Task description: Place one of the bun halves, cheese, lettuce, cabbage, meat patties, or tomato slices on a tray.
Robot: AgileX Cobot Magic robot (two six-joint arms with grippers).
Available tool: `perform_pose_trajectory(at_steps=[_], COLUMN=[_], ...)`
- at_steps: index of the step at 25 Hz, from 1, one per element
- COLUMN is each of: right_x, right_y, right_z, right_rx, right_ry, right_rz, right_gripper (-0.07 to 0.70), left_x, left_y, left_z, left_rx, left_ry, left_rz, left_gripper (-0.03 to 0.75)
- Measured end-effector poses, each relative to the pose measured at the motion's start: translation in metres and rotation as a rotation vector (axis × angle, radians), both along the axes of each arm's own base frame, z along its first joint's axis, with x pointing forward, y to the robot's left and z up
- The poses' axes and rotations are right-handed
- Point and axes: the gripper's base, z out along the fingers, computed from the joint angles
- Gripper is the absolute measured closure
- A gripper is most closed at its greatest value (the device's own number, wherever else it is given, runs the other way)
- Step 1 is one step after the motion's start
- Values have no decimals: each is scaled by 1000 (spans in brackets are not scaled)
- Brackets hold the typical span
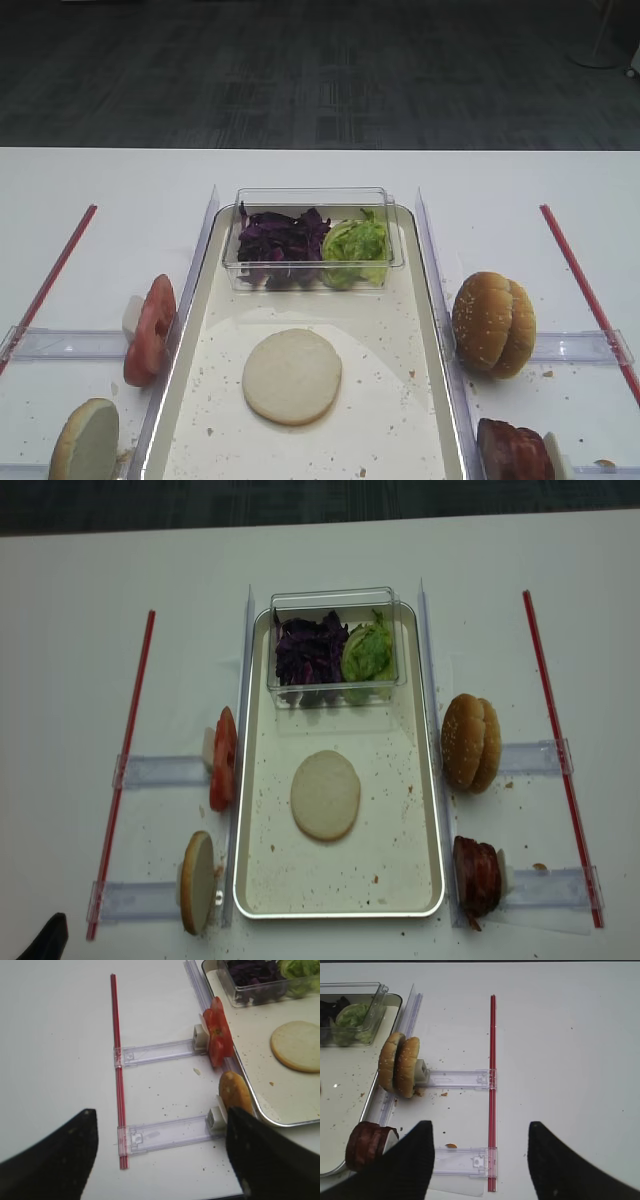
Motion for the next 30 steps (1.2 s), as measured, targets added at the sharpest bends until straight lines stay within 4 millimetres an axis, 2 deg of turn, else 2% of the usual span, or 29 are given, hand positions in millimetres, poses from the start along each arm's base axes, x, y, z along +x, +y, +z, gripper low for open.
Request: perform_pose_trajectory(at_steps=[30], right_x=[0], right_y=[0], right_z=[0], right_rx=[0], right_ry=[0], right_rz=[0], right_gripper=[186], left_x=[0], left_y=[0], left_z=[0], left_rx=[3], left_ry=[0], left_rz=[2], left_gripper=[224])
